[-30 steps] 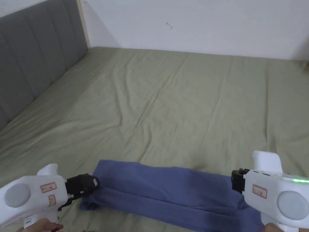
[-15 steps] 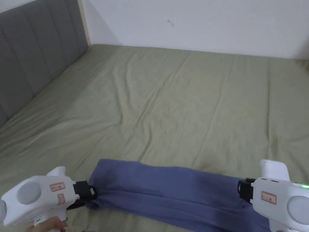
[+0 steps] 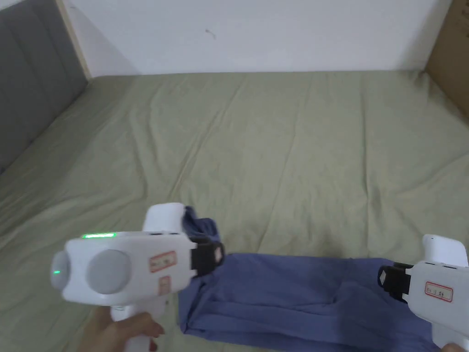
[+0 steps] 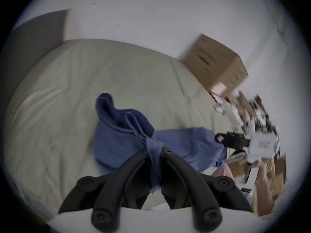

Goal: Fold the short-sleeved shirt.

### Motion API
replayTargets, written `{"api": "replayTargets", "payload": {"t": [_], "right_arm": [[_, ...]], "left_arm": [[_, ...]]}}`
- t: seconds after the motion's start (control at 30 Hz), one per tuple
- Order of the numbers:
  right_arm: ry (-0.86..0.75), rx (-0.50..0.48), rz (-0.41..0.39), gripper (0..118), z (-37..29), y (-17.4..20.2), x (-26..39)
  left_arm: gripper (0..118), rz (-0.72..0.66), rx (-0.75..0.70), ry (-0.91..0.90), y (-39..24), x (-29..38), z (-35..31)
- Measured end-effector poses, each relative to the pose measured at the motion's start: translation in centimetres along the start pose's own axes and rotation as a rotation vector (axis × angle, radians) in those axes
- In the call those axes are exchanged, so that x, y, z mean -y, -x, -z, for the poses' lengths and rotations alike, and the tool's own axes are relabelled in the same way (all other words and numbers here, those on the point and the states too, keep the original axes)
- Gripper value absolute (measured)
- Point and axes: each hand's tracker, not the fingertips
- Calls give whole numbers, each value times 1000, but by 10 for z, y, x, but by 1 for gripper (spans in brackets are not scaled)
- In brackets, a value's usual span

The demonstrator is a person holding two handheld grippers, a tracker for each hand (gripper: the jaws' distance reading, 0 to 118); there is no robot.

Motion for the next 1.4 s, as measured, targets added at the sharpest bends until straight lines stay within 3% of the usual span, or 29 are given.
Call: {"api": "replayTargets", "payload": {"t": [0.17,0.2,0.23,0.27,0.3,0.47,0.53,0.6,0.67,0.83,1.03,1.13,1.4], "right_arm": [[-4,42,26,1,-6,-23,8],[1,42,41,1,-6,-29,9],[7,44,57,1,-6,-33,11],[13,52,70,1,-6,-37,12],[14,56,74,1,-7,-39,13],[18,52,65,1,-10,-43,16],[18,52,58,1,-10,-41,15],[13,39,55,1,-9,-38,15],[13,25,54,1,-8,-33,16],[21,12,41,1,-4,-24,22],[39,8,47,1,-2,-24,29],[47,9,61,1,-2,-26,32],[27,16,52,1,-14,-23,29]], "left_arm": [[12,162,94,159,-52,26,84],[22,162,122,194,-56,34,99],[43,172,144,257,-59,42,114],[83,167,149,310,-60,49,128],[98,157,131,355,-59,57,136],[102,91,164,304,-50,58,118],[97,40,173,244,-40,48,102],[57,-28,195,170,-29,31,82],[2,-104,175,121,-14,26,72],[1,-125,66,193,3,40,93],[1,-77,167,320,-31,69,128],[0,-19,151,376,-52,85,146],[0,-65,252,333,-44,74,123]]}}
